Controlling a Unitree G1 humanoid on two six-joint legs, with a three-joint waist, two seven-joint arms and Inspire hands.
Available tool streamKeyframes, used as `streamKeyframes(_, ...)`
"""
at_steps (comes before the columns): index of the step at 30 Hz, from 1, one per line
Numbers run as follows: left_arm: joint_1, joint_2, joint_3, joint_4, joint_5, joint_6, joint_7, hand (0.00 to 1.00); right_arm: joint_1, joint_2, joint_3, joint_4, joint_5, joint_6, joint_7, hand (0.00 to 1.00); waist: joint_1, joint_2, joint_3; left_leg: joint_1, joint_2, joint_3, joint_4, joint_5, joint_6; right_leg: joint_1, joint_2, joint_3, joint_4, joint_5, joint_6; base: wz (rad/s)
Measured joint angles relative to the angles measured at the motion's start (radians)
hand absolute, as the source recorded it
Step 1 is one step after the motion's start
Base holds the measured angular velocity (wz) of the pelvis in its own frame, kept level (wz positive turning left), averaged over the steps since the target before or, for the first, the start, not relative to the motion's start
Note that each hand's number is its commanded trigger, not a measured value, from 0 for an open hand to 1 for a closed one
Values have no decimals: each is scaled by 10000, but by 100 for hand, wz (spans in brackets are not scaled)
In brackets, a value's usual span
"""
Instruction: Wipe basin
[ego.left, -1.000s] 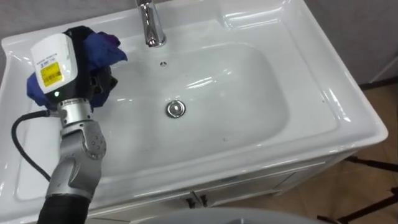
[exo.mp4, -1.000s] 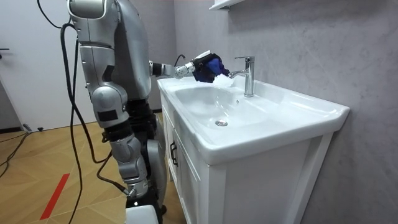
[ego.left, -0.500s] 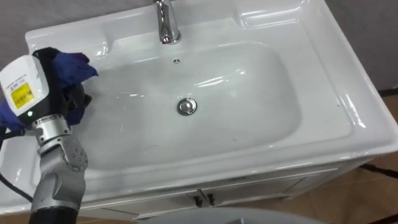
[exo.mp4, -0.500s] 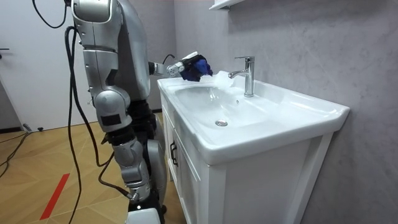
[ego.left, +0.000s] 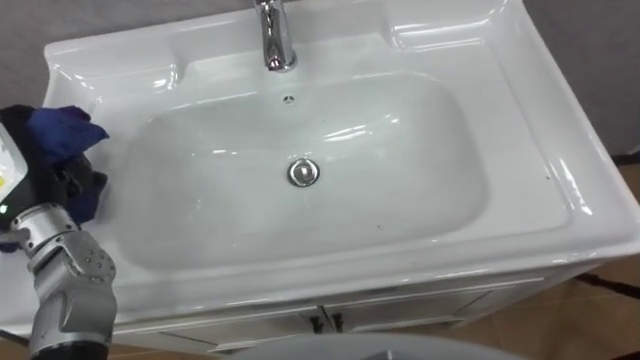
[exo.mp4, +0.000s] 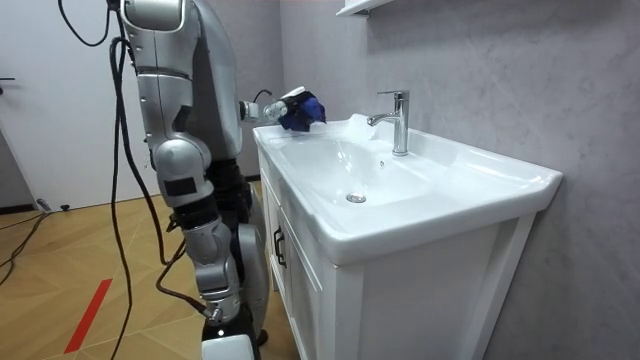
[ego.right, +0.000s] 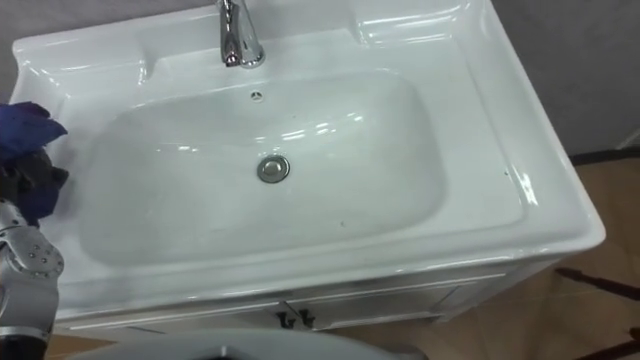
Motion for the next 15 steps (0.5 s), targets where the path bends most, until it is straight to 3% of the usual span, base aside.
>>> streamKeyframes(7, 0, -1, -6, -146, -22, 147, -177, 0, -51, -10, 5, 6, -8, 125, -3, 0, 0, 100, 121, -46, -23, -111, 48, 0, 1, 29, -9, -94, -31, -8, 1, 4)
streamKeyframes(15, -9, -7, -16, -144, -119, 195, -178, 0, -102, -6, 12, 3, -1, 122, -3, 0, -36, 52, 148, -51, -23, -105, 43, 1, 1, 24, -8, -95, -35, -12, 4, 0)
